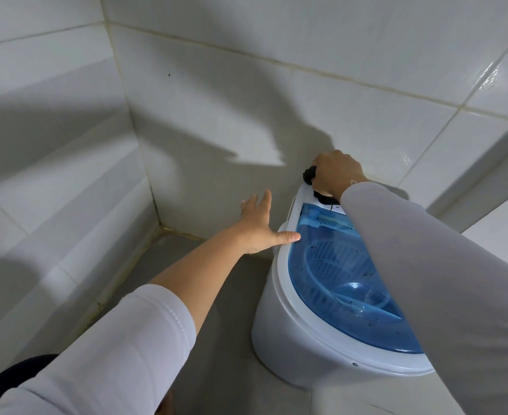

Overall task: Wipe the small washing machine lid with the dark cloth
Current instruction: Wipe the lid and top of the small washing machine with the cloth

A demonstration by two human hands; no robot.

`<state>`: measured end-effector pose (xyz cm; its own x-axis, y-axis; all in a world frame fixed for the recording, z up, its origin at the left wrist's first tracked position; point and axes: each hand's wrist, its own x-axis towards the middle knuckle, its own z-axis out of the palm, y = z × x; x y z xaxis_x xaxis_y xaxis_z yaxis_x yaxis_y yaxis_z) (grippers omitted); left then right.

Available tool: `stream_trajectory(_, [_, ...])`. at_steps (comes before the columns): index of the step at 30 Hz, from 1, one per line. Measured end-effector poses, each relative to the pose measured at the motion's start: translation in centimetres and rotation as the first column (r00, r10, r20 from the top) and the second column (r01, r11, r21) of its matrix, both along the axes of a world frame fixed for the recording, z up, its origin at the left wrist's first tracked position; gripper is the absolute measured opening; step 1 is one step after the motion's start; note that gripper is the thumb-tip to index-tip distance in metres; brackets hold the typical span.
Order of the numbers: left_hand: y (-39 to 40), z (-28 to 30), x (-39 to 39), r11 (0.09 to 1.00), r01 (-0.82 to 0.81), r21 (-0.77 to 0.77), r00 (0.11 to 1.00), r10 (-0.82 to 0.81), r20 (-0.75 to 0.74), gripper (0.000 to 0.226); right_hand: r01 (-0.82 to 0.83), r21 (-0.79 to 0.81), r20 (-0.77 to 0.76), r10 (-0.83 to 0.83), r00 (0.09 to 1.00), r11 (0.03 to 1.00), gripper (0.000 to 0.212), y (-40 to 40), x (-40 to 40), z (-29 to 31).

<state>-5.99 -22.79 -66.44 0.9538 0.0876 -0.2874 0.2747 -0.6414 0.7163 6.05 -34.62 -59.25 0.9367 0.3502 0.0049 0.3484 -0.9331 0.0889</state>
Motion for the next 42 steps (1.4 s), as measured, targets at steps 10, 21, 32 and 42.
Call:
stream_trajectory(10, [0.2, -0.4, 0.3, 1.000, 0.008, 0.019, 1.000, -0.008, 0.001, 0.114, 0.125, 0.090, -0.054, -0.121, 0.991, 0.988, 0.033, -1.7, 1.0, 1.0])
stream_trajectory(21, [-0.8, 1.8, 2.0, 0.989, 0.078, 0.126, 0.997, -0.076, -0.020, 0.106, 0.160, 0.187, -0.042, -0.154, 0.987, 0.969, 0.036, -7.2, 1.8, 3.9])
stream_trajectory(32, [-1.8, 1.5, 5.8, 0.967, 0.027, 0.254, 0.999, -0.035, 0.024, 0.093, 0.099, 0.179, -0.069, -0.088, 0.994, 0.979, 0.036, -6.6, 2.0, 1.5])
stream_trajectory(42, [-2.1, 1.4, 5.3, 0.962, 0.006, 0.272, 0.999, -0.016, 0.033, 0.089, -0.153, 0.074, -0.043, 0.156, 0.987, 0.985, 0.032, -5.1, -0.3, 1.3])
